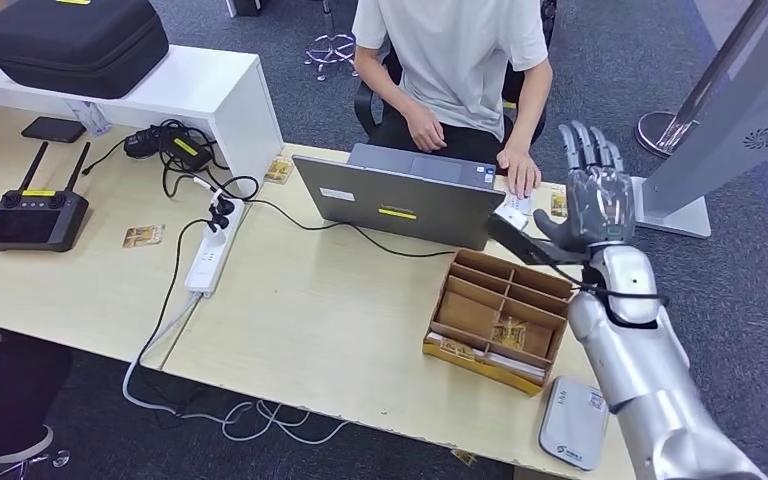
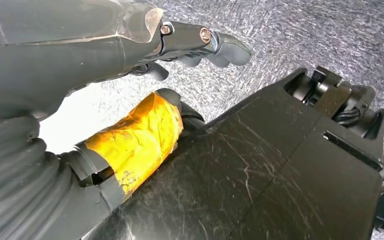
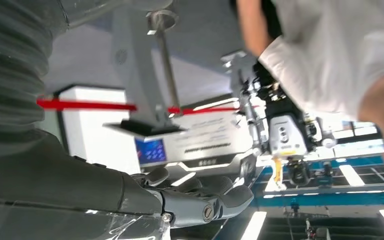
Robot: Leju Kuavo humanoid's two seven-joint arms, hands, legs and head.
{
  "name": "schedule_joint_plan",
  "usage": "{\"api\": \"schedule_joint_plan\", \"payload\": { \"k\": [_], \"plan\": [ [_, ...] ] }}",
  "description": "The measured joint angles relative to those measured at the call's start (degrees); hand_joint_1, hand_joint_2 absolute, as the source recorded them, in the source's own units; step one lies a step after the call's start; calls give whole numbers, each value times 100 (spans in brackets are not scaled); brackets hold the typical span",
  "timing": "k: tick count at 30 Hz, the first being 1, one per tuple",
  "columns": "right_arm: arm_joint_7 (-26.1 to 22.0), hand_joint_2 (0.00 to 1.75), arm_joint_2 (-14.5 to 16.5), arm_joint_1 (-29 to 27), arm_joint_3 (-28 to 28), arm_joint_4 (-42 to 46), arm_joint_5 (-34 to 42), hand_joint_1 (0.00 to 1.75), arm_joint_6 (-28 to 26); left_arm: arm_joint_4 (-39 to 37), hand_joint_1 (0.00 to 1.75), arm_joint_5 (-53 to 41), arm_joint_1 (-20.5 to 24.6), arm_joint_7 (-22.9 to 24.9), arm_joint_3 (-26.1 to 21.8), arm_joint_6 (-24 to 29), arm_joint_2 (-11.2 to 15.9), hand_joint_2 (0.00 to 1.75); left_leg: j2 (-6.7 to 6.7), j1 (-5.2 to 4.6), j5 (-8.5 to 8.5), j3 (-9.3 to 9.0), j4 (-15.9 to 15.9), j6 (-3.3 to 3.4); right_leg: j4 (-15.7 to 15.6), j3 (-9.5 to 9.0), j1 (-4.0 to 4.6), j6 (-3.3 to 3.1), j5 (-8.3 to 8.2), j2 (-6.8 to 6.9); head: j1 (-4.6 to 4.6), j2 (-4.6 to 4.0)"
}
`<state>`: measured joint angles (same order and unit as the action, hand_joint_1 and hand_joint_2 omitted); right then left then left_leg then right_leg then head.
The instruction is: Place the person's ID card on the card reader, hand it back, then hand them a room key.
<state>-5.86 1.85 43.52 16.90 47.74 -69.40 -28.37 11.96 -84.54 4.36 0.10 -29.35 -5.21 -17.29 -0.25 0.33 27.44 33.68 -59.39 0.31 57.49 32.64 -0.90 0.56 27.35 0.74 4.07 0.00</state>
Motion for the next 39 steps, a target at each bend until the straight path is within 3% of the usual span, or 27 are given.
{"api": "schedule_joint_plan", "payload": {
  "k": [3, 8, 17, 26, 39],
  "plan": [
    [-39, 175, -91, -680, 18, 880, 126, 0, 75, 0, 0, 22, -5, 15, -21, 23, 0, 175, 2, -1, 1, 3, 1, 0, 0, 1, -1, 2, 1, -3, 0, 0],
    [-163, 175, -222, -1272, 20, 1763, 297, 0, 135, 0, 0, 101, -10, 57, -63, 33, -1, 175, 8, 0, 2, -6, 0, 1, -1, -3, -1, 2, 2, -5, 0, 0],
    [-515, 175, -475, -3614, 26, 4045, 440, 0, -1, 0, 0, 344, -37, 167, -284, 179, -7, 175, 7, 0, 20, -3, 3, -3, -3, -3, 0, -1, 12, -2, 1, 0],
    [-618, 175, -580, -4457, 26, 4756, 354, 0, -68, -2, 0, 421, -46, 171, -399, 230, -9, 175, 20, 0, 20, -9, 3, -5, -3, -5, 0, -2, 10, -11, -1, 0],
    [-749, 175, -587, -4712, 225, 4621, 378, 0, -59, -2, 0, 433, -45, 169, -411, 231, -10, 175, 21, 0, 20, -9, 4, -5, -2, -5, 0, -2, 10, -13, 0, 0]
  ]
}}
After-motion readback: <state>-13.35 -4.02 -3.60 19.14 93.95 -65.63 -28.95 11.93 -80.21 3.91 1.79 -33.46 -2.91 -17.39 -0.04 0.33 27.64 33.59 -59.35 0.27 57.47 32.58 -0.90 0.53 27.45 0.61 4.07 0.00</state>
